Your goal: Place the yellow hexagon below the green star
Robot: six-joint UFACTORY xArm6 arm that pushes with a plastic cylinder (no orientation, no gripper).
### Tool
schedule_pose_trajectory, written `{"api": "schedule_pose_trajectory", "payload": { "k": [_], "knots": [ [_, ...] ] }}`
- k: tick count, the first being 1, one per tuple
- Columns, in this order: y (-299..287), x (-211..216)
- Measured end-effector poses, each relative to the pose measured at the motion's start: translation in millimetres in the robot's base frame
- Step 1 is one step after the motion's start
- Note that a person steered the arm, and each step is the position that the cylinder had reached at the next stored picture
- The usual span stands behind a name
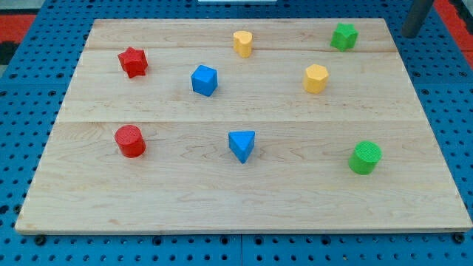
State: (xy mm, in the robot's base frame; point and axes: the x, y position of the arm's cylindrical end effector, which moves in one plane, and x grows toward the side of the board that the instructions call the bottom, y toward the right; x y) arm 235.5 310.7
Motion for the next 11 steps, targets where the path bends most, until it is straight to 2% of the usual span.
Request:
{"api": "schedule_pose_trajectory", "payload": {
  "k": [1,3,4,5,6,7,8,9,11],
  "knots": [
    [-78,2],
    [-116,4],
    [-75,31],
    [-83,125],
    [-136,183],
    [-198,164],
    [-176,125],
    [-164,123],
    [-212,96]
  ]
}}
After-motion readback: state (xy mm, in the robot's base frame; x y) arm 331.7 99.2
